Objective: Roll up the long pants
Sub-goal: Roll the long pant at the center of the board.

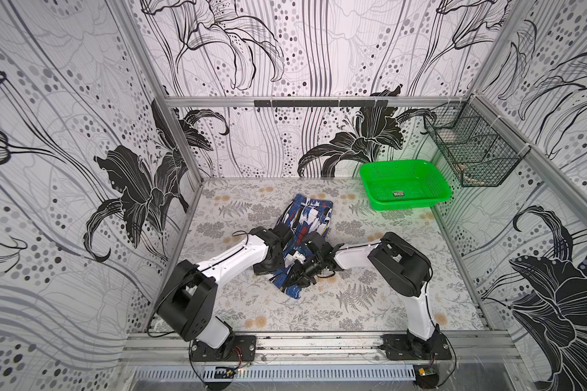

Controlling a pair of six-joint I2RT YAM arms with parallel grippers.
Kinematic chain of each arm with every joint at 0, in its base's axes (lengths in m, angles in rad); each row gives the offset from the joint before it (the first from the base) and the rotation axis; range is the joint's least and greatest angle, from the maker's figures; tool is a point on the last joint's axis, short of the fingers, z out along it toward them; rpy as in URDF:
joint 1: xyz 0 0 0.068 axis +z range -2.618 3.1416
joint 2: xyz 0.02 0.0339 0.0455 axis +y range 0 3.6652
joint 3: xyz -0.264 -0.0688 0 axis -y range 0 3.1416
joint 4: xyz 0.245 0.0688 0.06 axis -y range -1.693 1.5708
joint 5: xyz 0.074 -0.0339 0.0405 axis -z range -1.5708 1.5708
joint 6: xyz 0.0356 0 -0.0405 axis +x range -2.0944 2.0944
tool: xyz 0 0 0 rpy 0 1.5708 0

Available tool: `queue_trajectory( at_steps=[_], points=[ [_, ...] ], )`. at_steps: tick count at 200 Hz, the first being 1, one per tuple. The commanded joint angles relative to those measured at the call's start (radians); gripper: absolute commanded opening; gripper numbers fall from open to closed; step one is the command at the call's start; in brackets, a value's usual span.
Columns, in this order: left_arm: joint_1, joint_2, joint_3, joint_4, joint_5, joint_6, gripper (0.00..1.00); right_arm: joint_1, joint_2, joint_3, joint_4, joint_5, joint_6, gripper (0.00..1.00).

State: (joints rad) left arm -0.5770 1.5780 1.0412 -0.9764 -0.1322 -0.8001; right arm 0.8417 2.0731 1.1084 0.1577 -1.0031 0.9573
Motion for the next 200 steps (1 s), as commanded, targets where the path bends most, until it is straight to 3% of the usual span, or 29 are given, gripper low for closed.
queue_trajectory(
  at_steps=[1,33,48,55,60,62,68,84,97,118,150,200],
  points=[
    [-0.003,0.076,0.008,0.092,0.003,-0.022,0.00,0.000,-0.001,-0.018,-0.025,-0.010,0.005,0.27],
    [-0.002,0.173,0.004,0.147,-0.010,-0.045,0.00,-0.001,-0.017,-0.022,-0.046,-0.001,-0.016,0.29],
    [0.002,0.213,0.006,0.161,-0.009,-0.056,0.00,-0.005,-0.047,-0.033,-0.077,0.036,-0.039,0.35],
    [0.002,0.224,0.004,0.170,-0.008,-0.059,0.00,-0.010,-0.071,-0.044,-0.096,0.073,-0.054,0.41],
    [0.003,0.231,0.001,0.175,-0.006,-0.062,0.00,-0.014,-0.095,-0.050,-0.124,0.111,-0.077,0.64],
    [0.003,0.233,0.001,0.177,-0.005,-0.062,0.00,-0.015,-0.106,-0.051,-0.141,0.130,-0.089,0.65],
    [0.003,0.236,0.000,0.182,-0.003,-0.063,0.00,-0.015,-0.140,-0.051,-0.203,0.201,-0.137,0.80],
    [0.003,0.234,-0.001,0.188,0.003,-0.063,0.00,-0.005,-0.280,-0.062,-0.361,0.435,-0.279,0.82],
    [0.003,0.228,0.001,0.187,0.005,-0.060,0.00,0.052,-0.393,-0.044,-0.517,0.718,-0.413,0.82],
    [0.003,0.219,0.009,0.203,0.025,-0.039,0.00,0.265,-0.498,0.030,-0.725,1.155,-0.606,1.00],
    [-0.008,0.267,0.048,0.230,0.068,-0.010,0.00,0.432,-0.498,0.069,-0.876,1.477,-0.653,1.00],
    [-0.097,0.377,0.141,0.281,0.151,-0.052,0.00,0.502,-0.607,-0.030,-0.851,1.602,-0.690,1.00]
  ],
)
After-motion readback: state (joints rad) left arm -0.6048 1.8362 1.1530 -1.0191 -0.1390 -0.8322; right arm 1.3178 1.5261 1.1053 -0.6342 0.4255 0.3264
